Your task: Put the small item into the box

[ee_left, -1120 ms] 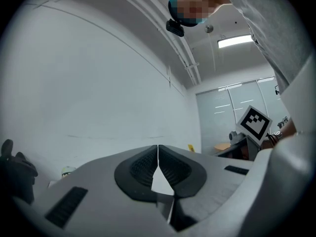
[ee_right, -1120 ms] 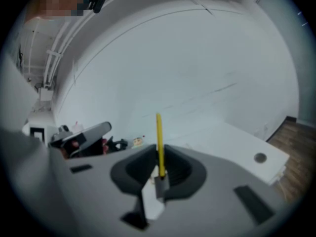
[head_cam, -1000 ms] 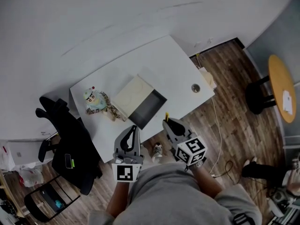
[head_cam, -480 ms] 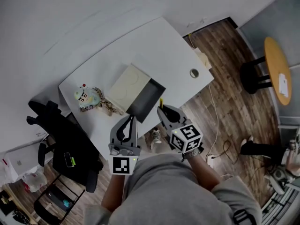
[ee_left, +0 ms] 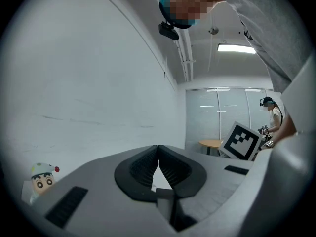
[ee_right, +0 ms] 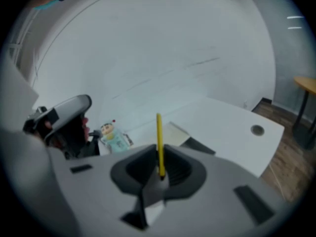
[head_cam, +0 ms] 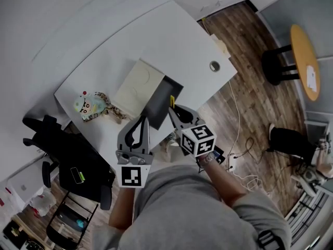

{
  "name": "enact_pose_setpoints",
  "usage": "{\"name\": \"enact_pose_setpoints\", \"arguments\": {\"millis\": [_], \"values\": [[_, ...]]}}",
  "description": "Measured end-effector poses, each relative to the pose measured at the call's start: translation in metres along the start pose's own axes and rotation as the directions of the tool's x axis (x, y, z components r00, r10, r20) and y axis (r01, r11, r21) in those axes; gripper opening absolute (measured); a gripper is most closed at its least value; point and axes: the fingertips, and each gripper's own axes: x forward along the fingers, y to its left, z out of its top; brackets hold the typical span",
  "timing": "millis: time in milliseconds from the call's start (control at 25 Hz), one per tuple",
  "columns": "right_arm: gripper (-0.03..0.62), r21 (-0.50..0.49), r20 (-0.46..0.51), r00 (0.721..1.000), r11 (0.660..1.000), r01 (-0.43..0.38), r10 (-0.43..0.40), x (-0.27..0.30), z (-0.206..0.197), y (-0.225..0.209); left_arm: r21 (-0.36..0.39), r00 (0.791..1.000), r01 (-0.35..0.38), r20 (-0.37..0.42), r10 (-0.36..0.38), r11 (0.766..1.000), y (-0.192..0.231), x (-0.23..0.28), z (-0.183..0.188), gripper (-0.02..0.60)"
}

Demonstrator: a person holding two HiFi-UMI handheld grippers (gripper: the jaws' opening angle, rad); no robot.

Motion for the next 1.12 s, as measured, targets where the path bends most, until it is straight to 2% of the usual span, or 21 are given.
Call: {"name": "enact_pose_setpoints", "arguments": {"millis": [440,600,800,960,1120], "values": [[0.067,0.140,-0.155,0.986,0.986,0.086,-0.064,0.049,-0.046,-0.015,-0.010,0.998,0.064,-0.028,-0.064,0.998,0.019,0.014,-0.016,0.037],[0.067,0.141,-0.199,0.977,0.984,0.111,-0.082,0.065,-0.059,-0.016,-0.025,0.997,0.070,-0.029,-0.070,0.997,0.031,0.016,-0.023,0.037],[0.067,0.151,-0.285,0.949,0.972,0.181,-0.133,0.082,-0.077,-0.025,-0.040,0.997,0.069,-0.027,-0.071,0.997,0.044,0.020,-0.025,0.037],[0.067,0.198,-0.328,0.935,0.957,0.211,-0.138,0.092,-0.089,-0.028,-0.048,0.997,0.072,-0.036,-0.074,0.996,0.049,0.021,-0.031,0.037],[0.067,0.169,-0.372,0.916,0.960,0.224,-0.148,0.100,-0.097,-0.030,-0.062,0.997,0.067,-0.042,-0.069,0.996,0.051,0.023,-0.035,0.037]]}}
